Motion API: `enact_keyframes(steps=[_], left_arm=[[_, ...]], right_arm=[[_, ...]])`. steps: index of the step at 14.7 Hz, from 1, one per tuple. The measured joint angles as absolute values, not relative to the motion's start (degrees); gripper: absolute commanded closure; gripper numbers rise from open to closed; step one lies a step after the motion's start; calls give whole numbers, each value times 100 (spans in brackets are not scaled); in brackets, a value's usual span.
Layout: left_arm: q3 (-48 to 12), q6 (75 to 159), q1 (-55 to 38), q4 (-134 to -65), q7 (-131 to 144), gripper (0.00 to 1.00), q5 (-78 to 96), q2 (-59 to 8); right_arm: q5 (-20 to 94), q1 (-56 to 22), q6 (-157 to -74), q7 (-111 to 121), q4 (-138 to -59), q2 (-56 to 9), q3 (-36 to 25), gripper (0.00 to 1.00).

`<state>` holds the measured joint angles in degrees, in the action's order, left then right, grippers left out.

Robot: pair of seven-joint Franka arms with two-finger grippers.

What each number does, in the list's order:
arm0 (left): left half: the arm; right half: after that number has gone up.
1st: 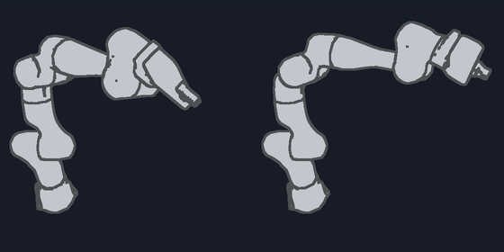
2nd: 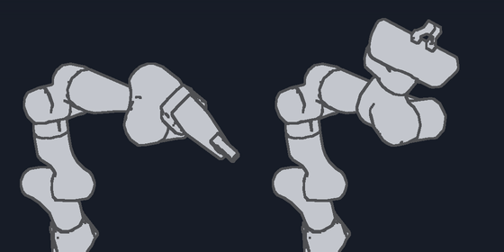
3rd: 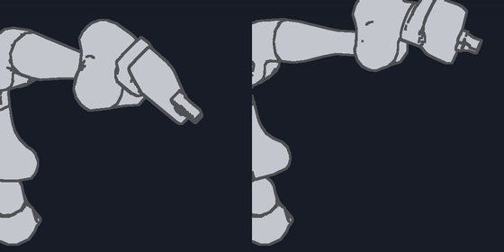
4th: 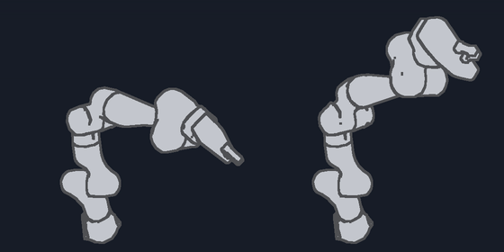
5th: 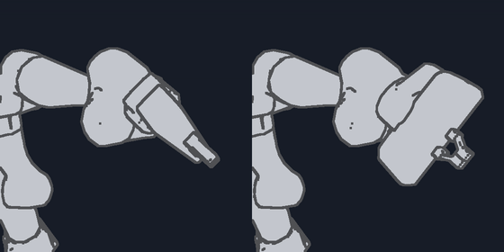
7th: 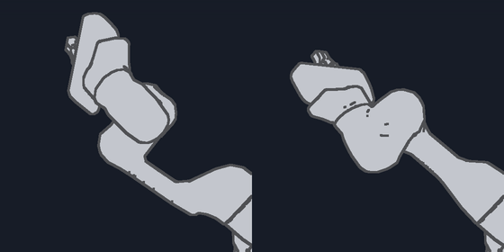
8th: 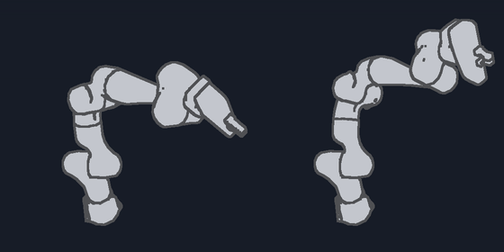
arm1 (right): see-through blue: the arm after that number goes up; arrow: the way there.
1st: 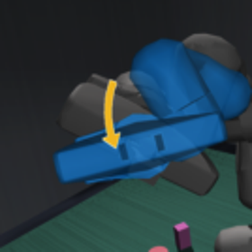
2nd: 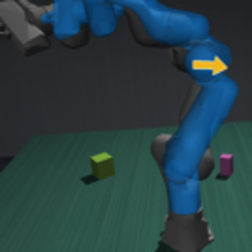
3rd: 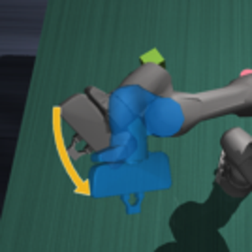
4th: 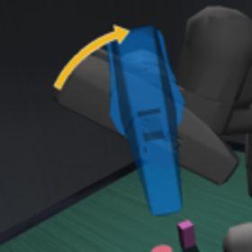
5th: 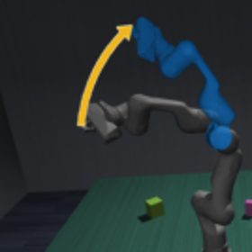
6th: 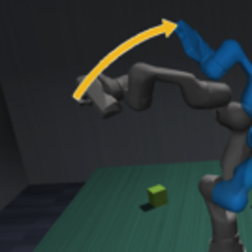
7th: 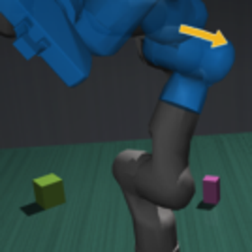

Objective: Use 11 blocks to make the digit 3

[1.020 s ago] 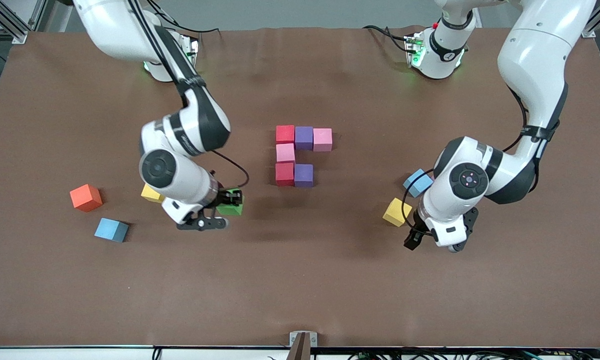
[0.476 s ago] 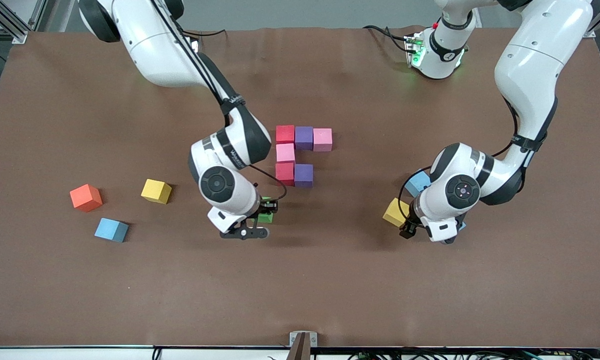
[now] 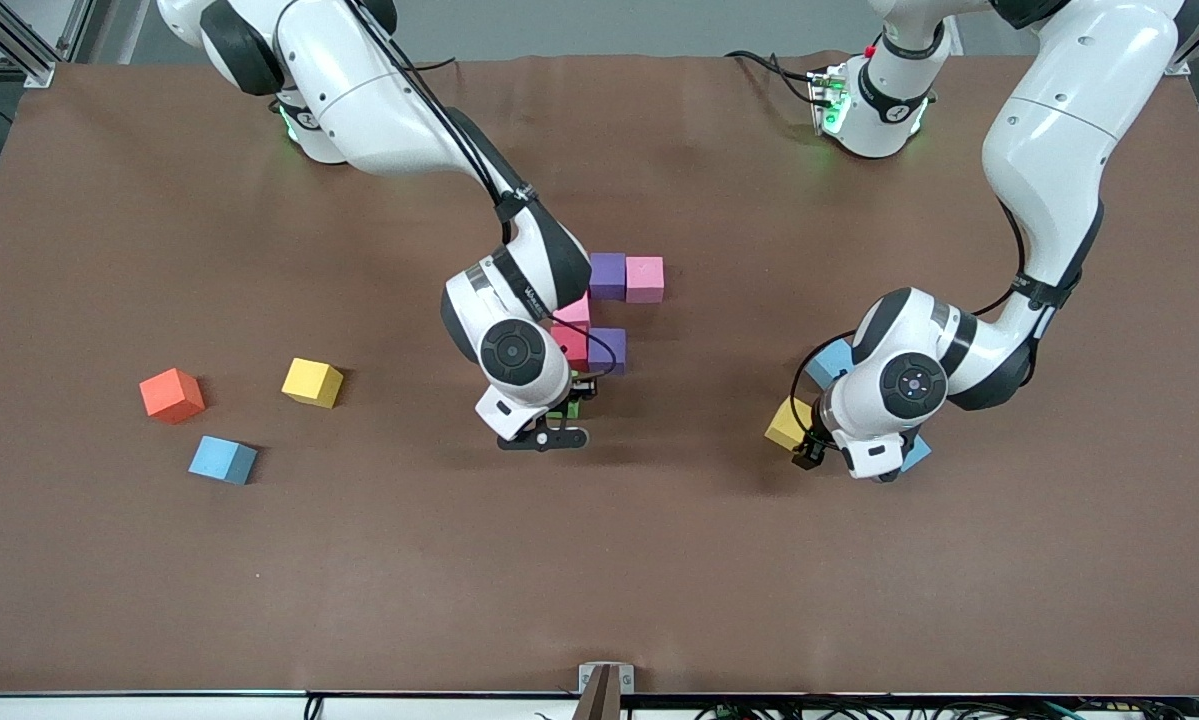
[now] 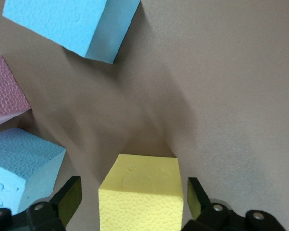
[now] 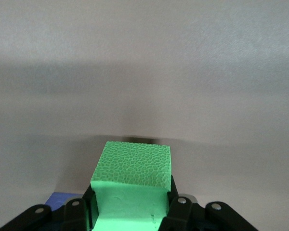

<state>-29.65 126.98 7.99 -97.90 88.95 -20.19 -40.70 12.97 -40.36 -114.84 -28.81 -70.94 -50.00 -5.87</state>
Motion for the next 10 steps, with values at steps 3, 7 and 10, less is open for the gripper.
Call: enact_keyframes(steps=[3, 7, 10], left_arm=[[-2966, 12698, 799, -9815, 8895, 24, -2019, -4070], [-2970, 12699, 798, -9819, 8895, 40, -2019, -4070], [-2978, 12718, 796, -9810, 8895, 50, -2019, -4064]], right_arm=[[1300, -4043, -11474, -2881, -7092, -5000, -590, 60], [1302, -4050, -11457, -2882, -7092, -5030, -574, 62], [1302, -4066, -11455, -2881, -7092, -5065, -564, 62]])
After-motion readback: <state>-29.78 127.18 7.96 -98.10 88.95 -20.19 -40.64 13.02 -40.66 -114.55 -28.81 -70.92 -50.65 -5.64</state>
